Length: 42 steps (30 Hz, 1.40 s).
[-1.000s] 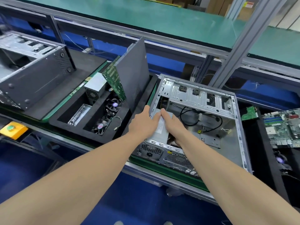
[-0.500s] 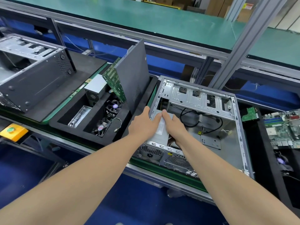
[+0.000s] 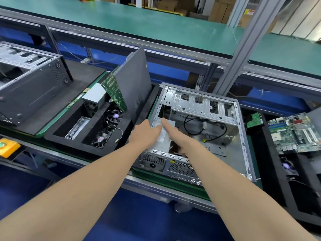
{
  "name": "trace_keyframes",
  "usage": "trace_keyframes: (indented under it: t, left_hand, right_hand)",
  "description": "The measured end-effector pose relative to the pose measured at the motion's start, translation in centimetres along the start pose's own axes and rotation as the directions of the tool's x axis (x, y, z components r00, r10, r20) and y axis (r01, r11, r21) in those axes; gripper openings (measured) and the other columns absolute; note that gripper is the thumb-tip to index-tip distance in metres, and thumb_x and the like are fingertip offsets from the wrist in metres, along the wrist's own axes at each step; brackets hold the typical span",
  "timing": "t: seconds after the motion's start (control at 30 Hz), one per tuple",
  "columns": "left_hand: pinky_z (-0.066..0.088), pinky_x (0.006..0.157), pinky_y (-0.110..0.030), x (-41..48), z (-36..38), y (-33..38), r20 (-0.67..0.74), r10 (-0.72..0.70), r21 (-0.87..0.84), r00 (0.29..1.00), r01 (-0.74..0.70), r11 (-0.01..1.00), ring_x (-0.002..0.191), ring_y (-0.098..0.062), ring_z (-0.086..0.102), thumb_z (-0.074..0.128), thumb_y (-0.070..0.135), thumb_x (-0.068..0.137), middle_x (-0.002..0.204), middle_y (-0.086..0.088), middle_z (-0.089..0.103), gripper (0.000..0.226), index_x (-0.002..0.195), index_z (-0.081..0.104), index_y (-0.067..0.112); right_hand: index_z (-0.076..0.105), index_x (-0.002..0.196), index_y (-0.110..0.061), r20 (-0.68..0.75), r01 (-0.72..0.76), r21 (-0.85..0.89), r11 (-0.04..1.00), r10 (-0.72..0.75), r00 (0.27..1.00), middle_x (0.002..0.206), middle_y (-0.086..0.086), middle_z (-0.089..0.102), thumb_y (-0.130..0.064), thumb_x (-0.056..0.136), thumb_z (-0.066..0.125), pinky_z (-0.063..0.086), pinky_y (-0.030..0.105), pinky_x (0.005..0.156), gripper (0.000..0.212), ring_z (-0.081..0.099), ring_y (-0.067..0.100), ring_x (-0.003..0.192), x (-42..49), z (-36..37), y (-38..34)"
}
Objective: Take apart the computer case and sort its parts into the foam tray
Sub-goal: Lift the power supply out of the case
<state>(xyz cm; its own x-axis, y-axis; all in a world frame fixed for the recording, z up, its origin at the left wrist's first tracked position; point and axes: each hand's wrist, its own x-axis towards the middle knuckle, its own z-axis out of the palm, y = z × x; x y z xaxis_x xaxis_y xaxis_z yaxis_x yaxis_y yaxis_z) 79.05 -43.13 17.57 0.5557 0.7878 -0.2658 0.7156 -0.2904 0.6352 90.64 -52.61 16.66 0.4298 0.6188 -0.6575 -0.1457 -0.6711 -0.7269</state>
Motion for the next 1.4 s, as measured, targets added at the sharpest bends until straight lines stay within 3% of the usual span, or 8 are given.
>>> trace_keyframes:
  t: [0.23,0.43,0.57,0.8,0.97,1.17,1.3,1.4]
  left_hand:
    - [0.054,0.087,-0.045,0.3,0.4,-0.5,-0.033,0.041,0.001,0.999,-0.04,0.999,0.099,-0.033,0.062,0.046,0.065,0.088,0.107,-0.006,0.065,0.047,0.105,0.053,0.021]
    - [0.055,0.086,-0.046,0.6,0.5,-0.4,-0.048,0.052,0.03,0.998,-0.05,0.998,0.097,-0.032,0.064,0.045,0.069,0.088,0.105,-0.005,0.066,0.051,0.108,0.053,0.022]
    - [0.055,0.08,-0.041,0.4,0.6,-0.7,-0.053,0.048,0.012,0.997,-0.048,0.999,0.088,-0.027,0.064,0.043,0.075,0.085,0.095,0.0,0.065,0.048,0.093,0.049,0.028]
    - [0.055,0.081,-0.041,0.4,0.2,-0.3,-0.047,0.023,0.016,0.999,-0.022,1.0,0.094,-0.027,0.064,0.037,0.085,0.08,0.1,0.002,0.065,0.061,0.103,0.051,0.03]
    - [0.053,0.08,-0.041,0.3,0.0,0.1,-0.06,-0.001,0.043,0.998,0.003,0.999,0.101,-0.029,0.063,0.033,0.089,0.077,0.108,0.001,0.065,0.072,0.114,0.052,0.031]
    - [0.05,0.077,-0.039,-0.2,-0.2,0.0,-0.035,-0.001,0.007,0.999,0.001,1.0,0.099,-0.029,0.062,0.039,0.08,0.083,0.108,-0.001,0.065,0.063,0.113,0.054,0.026]
    - [0.049,0.079,-0.04,0.1,0.0,-0.2,-0.016,-0.019,0.022,1.0,0.019,1.0,0.103,-0.032,0.062,0.044,0.066,0.085,0.118,-0.006,0.065,0.058,0.123,0.053,0.022]
    - [0.052,0.091,-0.045,0.2,0.0,0.0,-0.021,0.0,0.026,1.0,0.001,1.0,0.109,-0.033,0.062,0.042,0.069,0.087,0.123,-0.005,0.065,0.061,0.129,0.051,0.025]
  right_hand:
    - [-0.001,0.17,-0.026,-0.085,0.06,0.05,0.997,-0.055,0.995,0.177,-0.009,0.001,-0.098,0.075,0.049,0.021,0.051,0.124,0.129,0.014,0.022,0.162,1.5,-0.1,0.5]
    - [0.011,0.169,-0.017,-0.142,0.097,0.093,0.991,-0.083,0.986,0.175,-0.001,0.02,-0.084,0.088,0.053,0.033,0.044,0.118,0.113,0.032,0.025,0.154,2.0,-0.2,0.2]
    - [0.023,0.166,-0.017,-0.189,0.133,0.062,0.989,-0.119,0.975,0.165,0.003,0.037,-0.085,0.086,0.051,0.043,0.043,0.112,0.108,0.048,0.026,0.141,2.1,0.1,0.5]
    - [0.03,0.163,-0.018,-0.245,0.137,0.049,0.989,-0.121,0.962,0.156,0.003,0.046,-0.083,0.084,0.051,0.046,0.042,0.105,0.105,0.052,0.02,0.121,2.5,0.0,0.0]
    - [0.052,0.135,-0.017,-0.255,0.113,0.127,0.986,-0.077,0.964,0.13,0.006,0.067,-0.083,0.078,0.057,0.056,0.051,0.102,0.087,0.069,0.029,0.113,2.7,0.0,-0.2]
    - [0.042,0.15,-0.021,-0.206,0.067,0.234,0.97,-0.018,0.978,0.142,0.01,0.061,-0.083,0.082,0.064,0.047,0.054,0.113,0.094,0.061,0.033,0.128,1.8,0.4,0.1]
    - [-0.002,0.169,-0.032,-0.086,0.029,0.18,0.983,-0.013,0.996,0.176,-0.011,0.003,-0.097,0.075,0.051,0.018,0.054,0.127,0.126,0.014,0.023,0.162,1.5,0.4,0.4]
    - [0.005,0.169,-0.025,-0.164,0.07,0.159,0.985,-0.043,0.985,0.175,-0.002,0.018,-0.09,0.082,0.052,0.031,0.052,0.123,0.119,0.03,0.029,0.156,2.3,0.1,0.2]
